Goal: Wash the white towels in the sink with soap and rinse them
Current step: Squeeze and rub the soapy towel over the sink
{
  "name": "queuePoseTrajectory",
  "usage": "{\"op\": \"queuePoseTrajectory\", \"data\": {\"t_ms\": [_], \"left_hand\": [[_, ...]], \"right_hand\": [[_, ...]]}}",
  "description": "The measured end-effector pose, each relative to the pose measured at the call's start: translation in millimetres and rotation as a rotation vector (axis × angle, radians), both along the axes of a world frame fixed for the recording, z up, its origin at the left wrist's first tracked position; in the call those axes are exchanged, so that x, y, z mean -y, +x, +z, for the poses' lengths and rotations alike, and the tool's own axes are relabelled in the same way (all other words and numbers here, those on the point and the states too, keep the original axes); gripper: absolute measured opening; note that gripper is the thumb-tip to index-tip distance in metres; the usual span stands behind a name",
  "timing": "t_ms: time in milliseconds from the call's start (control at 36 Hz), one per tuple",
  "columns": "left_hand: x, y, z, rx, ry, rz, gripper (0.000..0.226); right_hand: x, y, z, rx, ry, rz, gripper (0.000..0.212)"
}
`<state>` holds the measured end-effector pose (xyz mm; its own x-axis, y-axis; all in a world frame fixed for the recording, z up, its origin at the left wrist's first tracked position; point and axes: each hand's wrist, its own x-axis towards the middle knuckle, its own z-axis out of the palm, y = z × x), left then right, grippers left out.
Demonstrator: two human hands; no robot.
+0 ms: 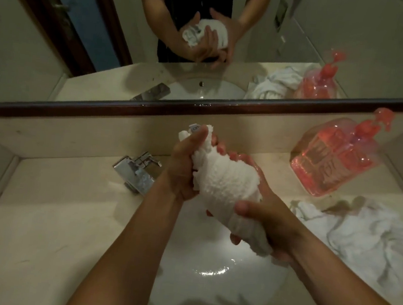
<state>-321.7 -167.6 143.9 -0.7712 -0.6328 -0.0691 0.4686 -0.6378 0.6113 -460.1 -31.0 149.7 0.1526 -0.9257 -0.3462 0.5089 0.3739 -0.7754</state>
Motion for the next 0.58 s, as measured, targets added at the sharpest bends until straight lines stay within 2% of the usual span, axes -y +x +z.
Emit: {"op": "queuePoseTrajectory", "data": {"t_ms": [111,194,250,306,417,472,583], "left_hand": [[-4,0,3,0.012,0.024,0.006,0.045],[-6,3,4,0.074,0.033,0.016,0.048],[-7,4,3,0.122,0.022,0.013,0.049],[-8,5,3,0.19,-0.003,0.005,0.047],[-13,7,0,0.447,-0.092,0.065,0.029],[-15,5,-6,0.573,-0.143,0.101,0.028],[-19,-3,-32,0.795,-0.21,0.216,0.027]], "right_hand": [[-4,-1,5,-0.229,-0.077,-0.004,0.146],[-6,-3,14,-0.378,-0.083,0.127,0.168],[-5,-6,20,-0.473,-0.057,0.228,0.172],[-2,-8,24,-0.546,-0.021,0.288,0.164],[0,-2,19,-0.724,0.05,0.328,0.124],[2,5,3,-0.811,0.075,0.318,0.111],[10,15,-43,-1.005,0.162,0.292,0.105]]}}
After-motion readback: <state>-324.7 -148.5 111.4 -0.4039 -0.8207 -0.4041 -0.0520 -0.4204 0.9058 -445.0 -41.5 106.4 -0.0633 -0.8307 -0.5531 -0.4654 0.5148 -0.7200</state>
